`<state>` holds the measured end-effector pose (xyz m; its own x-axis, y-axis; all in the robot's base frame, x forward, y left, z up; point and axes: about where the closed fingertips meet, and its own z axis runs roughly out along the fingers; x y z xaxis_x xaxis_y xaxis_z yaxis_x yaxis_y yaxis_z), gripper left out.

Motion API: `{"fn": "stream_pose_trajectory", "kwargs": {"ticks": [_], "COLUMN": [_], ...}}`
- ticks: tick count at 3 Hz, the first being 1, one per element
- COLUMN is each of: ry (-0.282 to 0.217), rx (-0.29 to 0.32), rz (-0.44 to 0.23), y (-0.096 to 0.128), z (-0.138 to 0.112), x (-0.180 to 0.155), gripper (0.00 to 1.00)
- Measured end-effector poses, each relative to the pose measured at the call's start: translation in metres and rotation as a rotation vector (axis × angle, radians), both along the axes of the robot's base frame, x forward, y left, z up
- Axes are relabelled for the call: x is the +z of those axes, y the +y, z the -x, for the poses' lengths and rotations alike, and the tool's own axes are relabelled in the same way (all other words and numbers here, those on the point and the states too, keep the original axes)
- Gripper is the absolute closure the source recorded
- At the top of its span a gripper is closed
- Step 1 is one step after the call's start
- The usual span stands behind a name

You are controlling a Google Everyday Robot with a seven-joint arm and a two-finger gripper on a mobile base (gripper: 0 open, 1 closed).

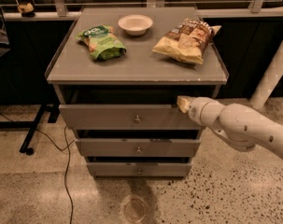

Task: Open top drawer

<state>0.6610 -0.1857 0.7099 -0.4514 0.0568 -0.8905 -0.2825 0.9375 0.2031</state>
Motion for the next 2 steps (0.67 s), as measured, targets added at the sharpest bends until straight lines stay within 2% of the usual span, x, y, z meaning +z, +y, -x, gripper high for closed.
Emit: {"fn": "stream_pose_trajectory", "kwargs": {"ticks": [1, 2], "ry": [0.013, 0.047], "rx": [0.001, 0.003], "rz": [0.000, 0.011], "y": [0.0037, 0.0073], "z": [-0.0117, -0.0194], "x": [-0.0051, -0.0091], "gripper": [1.00, 1.00]}}
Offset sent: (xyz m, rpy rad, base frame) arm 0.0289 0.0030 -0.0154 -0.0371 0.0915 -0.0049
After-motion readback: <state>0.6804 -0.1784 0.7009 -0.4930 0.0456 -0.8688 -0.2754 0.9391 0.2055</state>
